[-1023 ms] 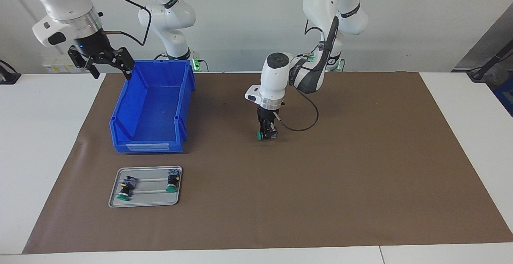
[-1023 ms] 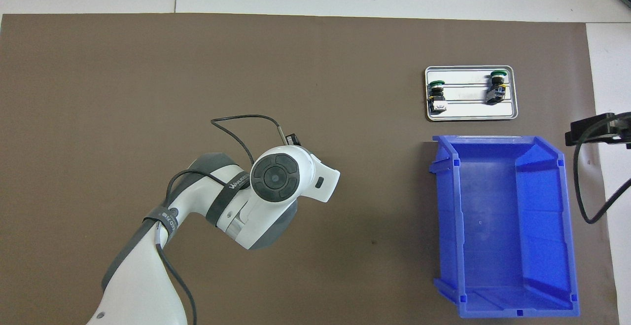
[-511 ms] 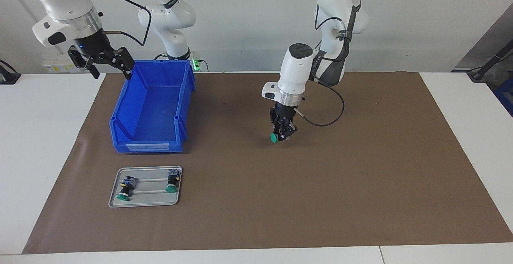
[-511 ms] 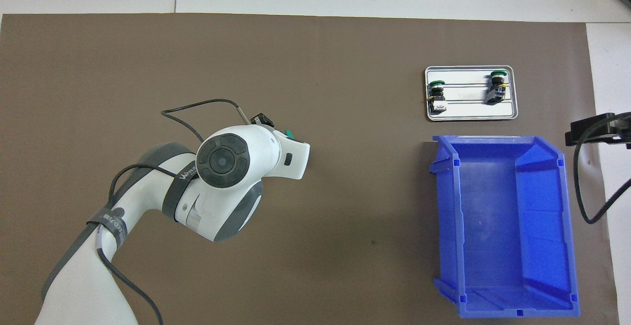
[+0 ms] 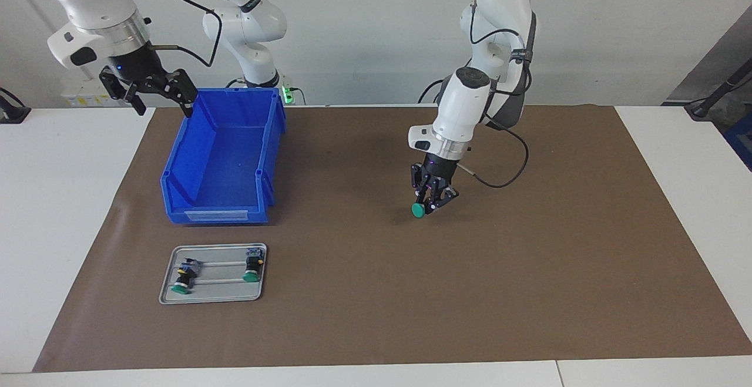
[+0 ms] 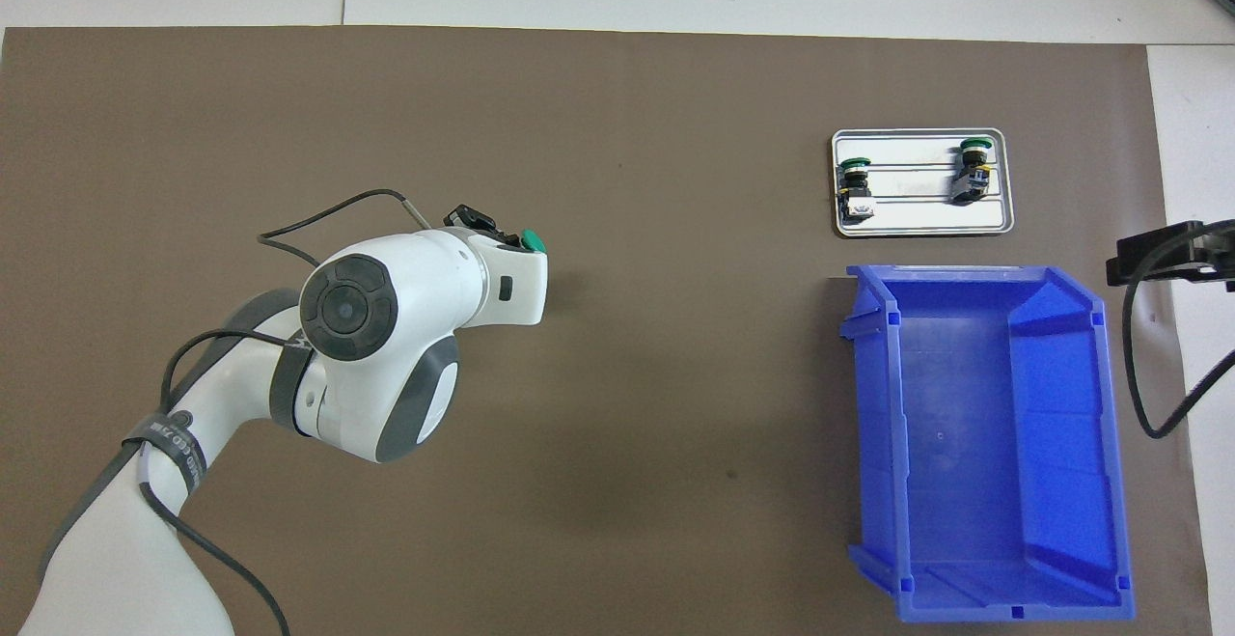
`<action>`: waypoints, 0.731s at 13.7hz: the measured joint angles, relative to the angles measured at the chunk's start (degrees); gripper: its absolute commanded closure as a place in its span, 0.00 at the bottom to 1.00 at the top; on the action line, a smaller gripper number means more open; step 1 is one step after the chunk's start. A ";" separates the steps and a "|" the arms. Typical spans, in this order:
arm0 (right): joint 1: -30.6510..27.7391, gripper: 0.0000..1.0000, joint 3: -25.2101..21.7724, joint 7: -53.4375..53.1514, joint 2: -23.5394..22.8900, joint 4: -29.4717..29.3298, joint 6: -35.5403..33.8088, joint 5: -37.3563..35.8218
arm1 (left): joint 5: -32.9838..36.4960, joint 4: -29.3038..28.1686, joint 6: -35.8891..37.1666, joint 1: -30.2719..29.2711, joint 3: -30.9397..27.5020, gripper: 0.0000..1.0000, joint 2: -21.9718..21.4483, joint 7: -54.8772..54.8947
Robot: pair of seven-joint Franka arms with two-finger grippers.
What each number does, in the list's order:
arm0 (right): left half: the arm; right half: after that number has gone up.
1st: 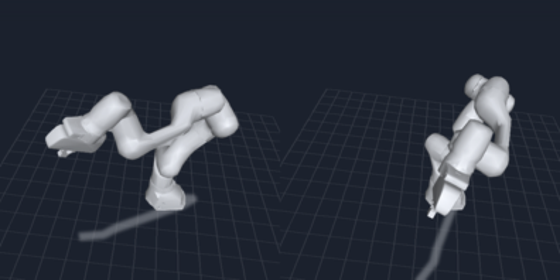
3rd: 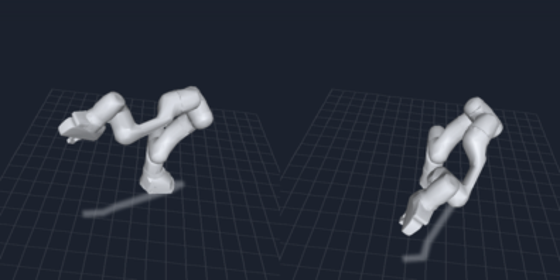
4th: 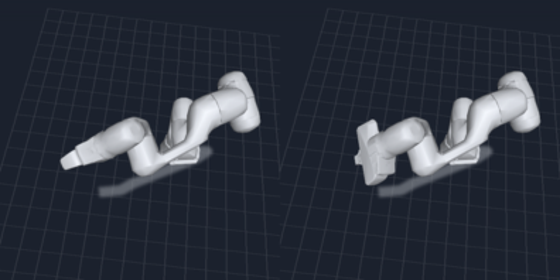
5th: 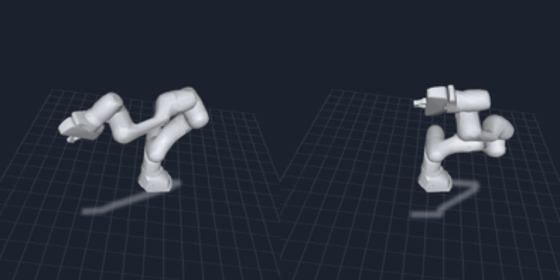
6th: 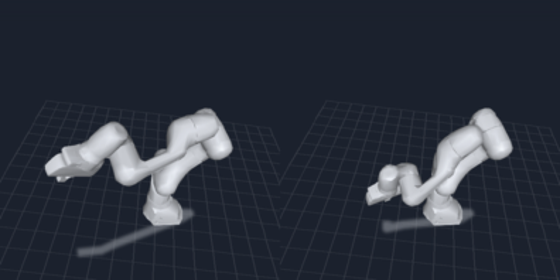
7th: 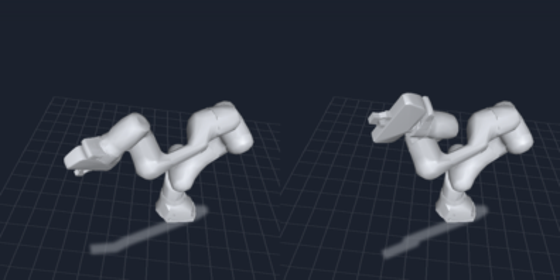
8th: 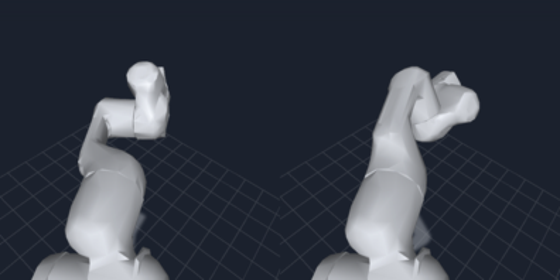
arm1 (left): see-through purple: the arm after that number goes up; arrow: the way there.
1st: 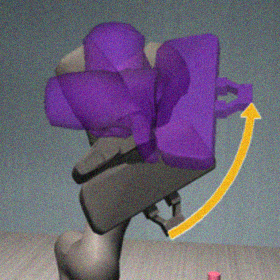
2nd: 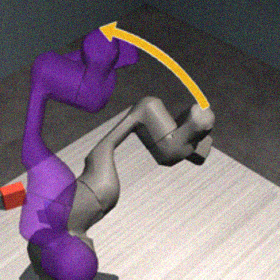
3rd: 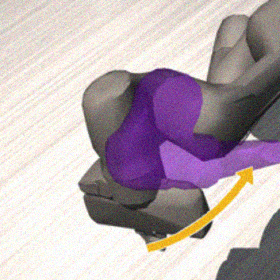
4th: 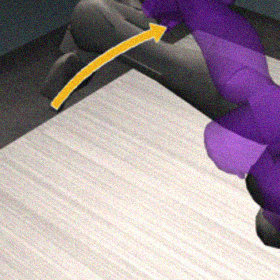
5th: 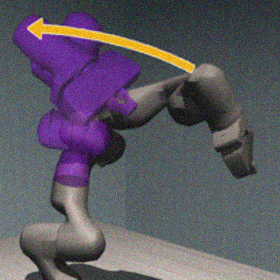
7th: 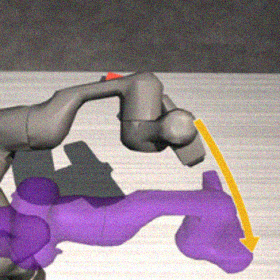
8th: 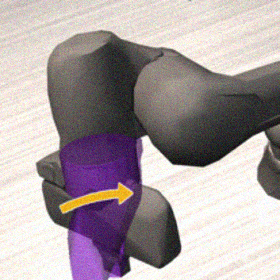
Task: Place and press button with both arms
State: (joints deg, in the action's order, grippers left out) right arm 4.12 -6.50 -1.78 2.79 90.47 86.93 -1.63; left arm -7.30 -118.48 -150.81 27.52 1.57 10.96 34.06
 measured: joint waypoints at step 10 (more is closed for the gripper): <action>0.00 0.00 0.00 0.00 0.00 0.00 0.00 0.00 | -38.17 -1.53 14.49 -14.41 -0.20 1.00 -3.48 40.03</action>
State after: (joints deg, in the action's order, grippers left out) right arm 4.12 -6.50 -1.78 2.79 90.47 86.93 -1.63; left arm -45.47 -120.01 -136.32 13.11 1.37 7.49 74.09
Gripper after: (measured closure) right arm 0.000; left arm 0.665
